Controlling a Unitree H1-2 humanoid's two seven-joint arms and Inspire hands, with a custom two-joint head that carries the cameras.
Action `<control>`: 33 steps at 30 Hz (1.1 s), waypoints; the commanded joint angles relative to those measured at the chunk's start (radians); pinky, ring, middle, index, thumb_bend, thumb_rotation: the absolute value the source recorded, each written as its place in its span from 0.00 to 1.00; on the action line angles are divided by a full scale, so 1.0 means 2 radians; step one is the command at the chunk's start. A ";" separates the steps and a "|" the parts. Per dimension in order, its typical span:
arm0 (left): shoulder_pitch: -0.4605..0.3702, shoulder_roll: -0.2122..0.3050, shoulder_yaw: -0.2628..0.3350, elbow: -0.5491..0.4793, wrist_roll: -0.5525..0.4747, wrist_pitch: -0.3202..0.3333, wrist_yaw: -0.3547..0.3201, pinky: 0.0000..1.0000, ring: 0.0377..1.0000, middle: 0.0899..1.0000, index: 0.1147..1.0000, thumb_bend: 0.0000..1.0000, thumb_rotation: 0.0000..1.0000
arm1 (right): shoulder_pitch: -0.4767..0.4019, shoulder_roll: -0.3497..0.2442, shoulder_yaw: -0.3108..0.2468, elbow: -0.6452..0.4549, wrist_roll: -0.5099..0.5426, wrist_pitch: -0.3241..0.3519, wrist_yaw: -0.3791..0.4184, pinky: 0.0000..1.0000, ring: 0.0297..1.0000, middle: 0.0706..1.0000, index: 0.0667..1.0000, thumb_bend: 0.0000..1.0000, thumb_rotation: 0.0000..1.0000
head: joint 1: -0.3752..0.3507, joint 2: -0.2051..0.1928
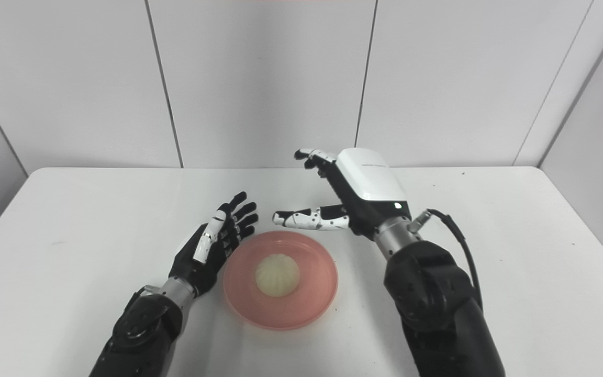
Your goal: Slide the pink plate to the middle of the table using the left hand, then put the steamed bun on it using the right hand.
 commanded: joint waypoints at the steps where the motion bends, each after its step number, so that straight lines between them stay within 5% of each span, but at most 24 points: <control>1: 0.029 0.001 0.008 0.012 0.011 0.027 0.024 0.97 0.95 0.96 0.97 0.33 1.00 | 0.004 0.007 -0.007 0.007 0.027 -0.037 -0.047 0.60 0.72 0.81 0.95 0.84 0.87 | 0.000 0.000; 7: 0.040 -0.001 0.012 -0.007 0.016 0.022 0.035 0.98 0.96 0.97 0.98 0.35 1.00 | 0.029 0.022 -0.014 0.045 0.092 -0.057 -0.089 0.69 0.85 0.97 1.00 0.86 1.00 | -0.005 -0.002; 12: 0.049 -0.005 0.017 -0.015 0.017 0.013 0.042 0.99 0.97 0.98 0.98 0.36 1.00 | 0.043 0.054 -0.038 0.075 0.167 -0.057 -0.120 0.97 1.00 1.00 1.00 0.84 1.00 | -0.007 -0.004; 17: 0.057 -0.008 0.023 -0.023 0.016 0.013 0.047 0.98 0.97 0.97 0.98 0.36 1.00 | 0.046 0.078 -0.064 0.103 0.230 -0.053 -0.139 1.00 1.00 1.00 1.00 0.75 1.00 | -0.010 -0.005; 27: 0.072 -0.009 0.024 -0.043 0.017 0.023 0.053 0.98 0.96 0.97 0.98 0.35 1.00 | 0.050 0.122 -0.116 0.126 0.360 0.018 -0.149 1.00 1.00 1.00 1.00 0.48 1.00 | -0.015 -0.008; 33: 0.076 -0.009 0.025 -0.049 0.013 0.029 0.051 0.98 0.96 0.97 0.98 0.36 1.00 | 0.058 0.123 -0.124 0.159 0.396 -0.016 -0.155 1.00 1.00 1.00 1.00 0.30 1.00 | -0.018 -0.007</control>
